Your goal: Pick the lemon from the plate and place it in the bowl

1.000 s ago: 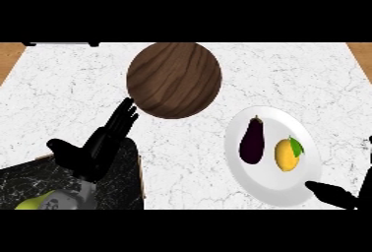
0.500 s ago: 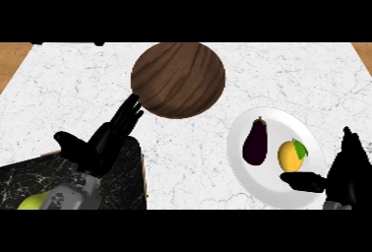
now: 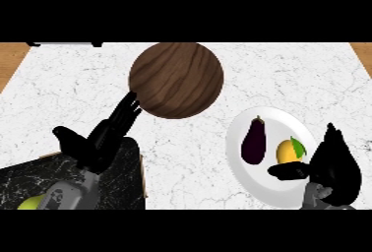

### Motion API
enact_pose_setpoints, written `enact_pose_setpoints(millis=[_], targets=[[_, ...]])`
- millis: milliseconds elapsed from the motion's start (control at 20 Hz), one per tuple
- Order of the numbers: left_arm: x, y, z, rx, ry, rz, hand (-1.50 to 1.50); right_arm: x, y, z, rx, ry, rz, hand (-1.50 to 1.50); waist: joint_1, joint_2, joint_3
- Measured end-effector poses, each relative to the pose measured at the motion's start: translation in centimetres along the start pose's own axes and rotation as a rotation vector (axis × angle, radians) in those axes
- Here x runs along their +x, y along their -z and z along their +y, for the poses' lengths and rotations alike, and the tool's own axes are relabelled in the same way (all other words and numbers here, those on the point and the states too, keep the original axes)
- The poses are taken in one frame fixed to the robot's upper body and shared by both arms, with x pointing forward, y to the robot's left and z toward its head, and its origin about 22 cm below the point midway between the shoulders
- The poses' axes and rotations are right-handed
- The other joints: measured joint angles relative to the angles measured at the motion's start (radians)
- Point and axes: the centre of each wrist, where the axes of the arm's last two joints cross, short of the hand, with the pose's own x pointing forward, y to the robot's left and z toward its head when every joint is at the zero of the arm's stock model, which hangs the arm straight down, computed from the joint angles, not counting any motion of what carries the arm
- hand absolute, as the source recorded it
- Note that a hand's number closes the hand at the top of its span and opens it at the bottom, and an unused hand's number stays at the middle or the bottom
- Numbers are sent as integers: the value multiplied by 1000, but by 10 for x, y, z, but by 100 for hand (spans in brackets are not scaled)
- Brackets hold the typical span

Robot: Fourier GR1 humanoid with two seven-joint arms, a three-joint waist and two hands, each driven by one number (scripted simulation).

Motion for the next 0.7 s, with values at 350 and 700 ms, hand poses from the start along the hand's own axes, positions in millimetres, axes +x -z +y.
enact_pose_setpoints(millis=[350,700], targets=[[-7,-7,-7,-5,-5,-6,0,10,5,4,18,-56,12,-150,1,-3,2],[-2,-3,-2,6,-3,-10,0,19,13,13,18,-89,29,-150,-1,-2,3]])
